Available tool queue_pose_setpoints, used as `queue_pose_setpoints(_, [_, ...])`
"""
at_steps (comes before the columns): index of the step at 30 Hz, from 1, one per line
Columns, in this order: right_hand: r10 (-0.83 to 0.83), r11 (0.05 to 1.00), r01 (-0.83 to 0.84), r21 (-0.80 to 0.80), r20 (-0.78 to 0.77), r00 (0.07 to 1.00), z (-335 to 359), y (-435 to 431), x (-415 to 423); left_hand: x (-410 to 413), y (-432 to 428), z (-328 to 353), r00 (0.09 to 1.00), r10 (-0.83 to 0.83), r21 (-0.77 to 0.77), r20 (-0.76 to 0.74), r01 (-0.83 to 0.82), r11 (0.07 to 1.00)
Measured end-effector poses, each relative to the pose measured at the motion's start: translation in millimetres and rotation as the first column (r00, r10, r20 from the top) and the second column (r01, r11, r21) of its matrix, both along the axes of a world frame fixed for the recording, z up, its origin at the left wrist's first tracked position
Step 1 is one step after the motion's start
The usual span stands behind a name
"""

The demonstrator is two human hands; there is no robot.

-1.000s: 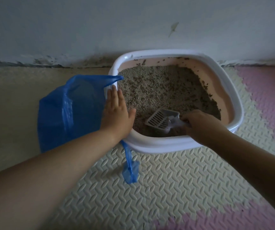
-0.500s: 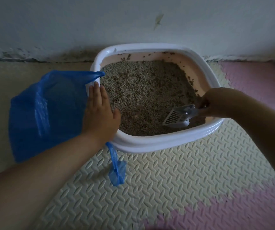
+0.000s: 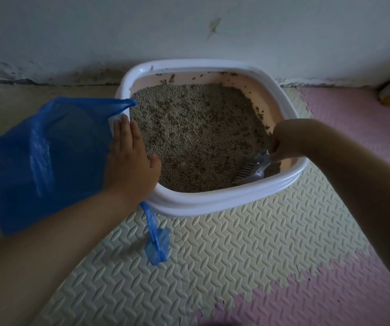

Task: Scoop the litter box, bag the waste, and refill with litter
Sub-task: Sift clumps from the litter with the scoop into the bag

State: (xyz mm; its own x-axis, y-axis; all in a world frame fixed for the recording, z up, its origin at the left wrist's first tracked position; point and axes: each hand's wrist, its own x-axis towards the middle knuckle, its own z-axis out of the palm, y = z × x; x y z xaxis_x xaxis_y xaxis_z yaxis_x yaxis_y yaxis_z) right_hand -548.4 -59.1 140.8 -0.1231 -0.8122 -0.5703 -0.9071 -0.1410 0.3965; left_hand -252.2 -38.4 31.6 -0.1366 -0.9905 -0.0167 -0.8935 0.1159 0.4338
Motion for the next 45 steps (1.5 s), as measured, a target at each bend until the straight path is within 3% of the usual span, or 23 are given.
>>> queue_pose_setpoints(6, [0.035, 0.998, -0.029, -0.060, 0.088, 0.996, -9, 6, -1, 0, 2, 2, 0.999, 0.008, 0.012, -0.042, -0.007, 1.000])
queue_pose_setpoints(24, [-0.134, 0.966, 0.206, -0.155, 0.380, 0.915, -36, 40, -26, 2, 2, -2, 0.997, -0.007, -0.027, -0.080, 0.005, 1.000])
queue_pose_setpoints(30, [-0.193, 0.943, 0.297, -0.148, 0.484, 0.853, -61, 37, 4, 1, 1, -3, 0.997, -0.001, -0.031, -0.078, -0.001, 1.000])
queue_pose_setpoints(35, [-0.238, 0.898, 0.412, -0.153, 0.618, 0.749, -77, 29, 31, 2, 1, -4, 0.998, -0.002, -0.038, -0.071, 0.000, 0.999])
queue_pose_setpoints(45, [-0.185, 0.849, 0.462, -0.255, 0.677, 0.713, -97, -21, 78, 1, 2, -4, 0.997, 0.005, -0.025, -0.082, -0.008, 1.000])
